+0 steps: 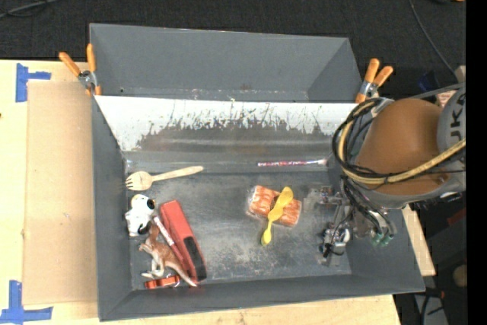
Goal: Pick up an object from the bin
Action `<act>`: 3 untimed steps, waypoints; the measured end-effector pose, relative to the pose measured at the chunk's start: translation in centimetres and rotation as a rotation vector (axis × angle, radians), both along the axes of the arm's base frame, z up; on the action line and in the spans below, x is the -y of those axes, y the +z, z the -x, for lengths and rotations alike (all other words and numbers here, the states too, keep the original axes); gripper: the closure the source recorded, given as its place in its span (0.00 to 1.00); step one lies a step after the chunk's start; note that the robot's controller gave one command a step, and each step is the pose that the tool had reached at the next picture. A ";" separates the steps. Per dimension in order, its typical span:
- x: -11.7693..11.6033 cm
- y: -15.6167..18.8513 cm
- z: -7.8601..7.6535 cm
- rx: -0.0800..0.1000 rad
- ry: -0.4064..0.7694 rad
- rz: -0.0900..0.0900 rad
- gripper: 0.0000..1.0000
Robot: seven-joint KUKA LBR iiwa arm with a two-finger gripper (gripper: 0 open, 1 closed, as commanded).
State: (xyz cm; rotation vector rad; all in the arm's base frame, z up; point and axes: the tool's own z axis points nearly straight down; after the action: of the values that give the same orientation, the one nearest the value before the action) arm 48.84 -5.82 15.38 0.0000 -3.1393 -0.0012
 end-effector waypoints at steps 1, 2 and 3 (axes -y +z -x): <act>8.3 -7.9 -3.3 0.001 0.002 -0.001 0.00; 8.5 -8.1 -3.6 0.001 -0.055 -0.001 0.00; 5.8 -8.5 -1.2 -0.005 -0.084 -0.002 0.00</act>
Offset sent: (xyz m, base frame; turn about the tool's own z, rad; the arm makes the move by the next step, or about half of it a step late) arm 0.0397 -0.0889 -0.0838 0.0853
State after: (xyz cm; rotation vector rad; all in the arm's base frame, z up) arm 50.00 -11.58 6.90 -0.1310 -3.1316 -0.0043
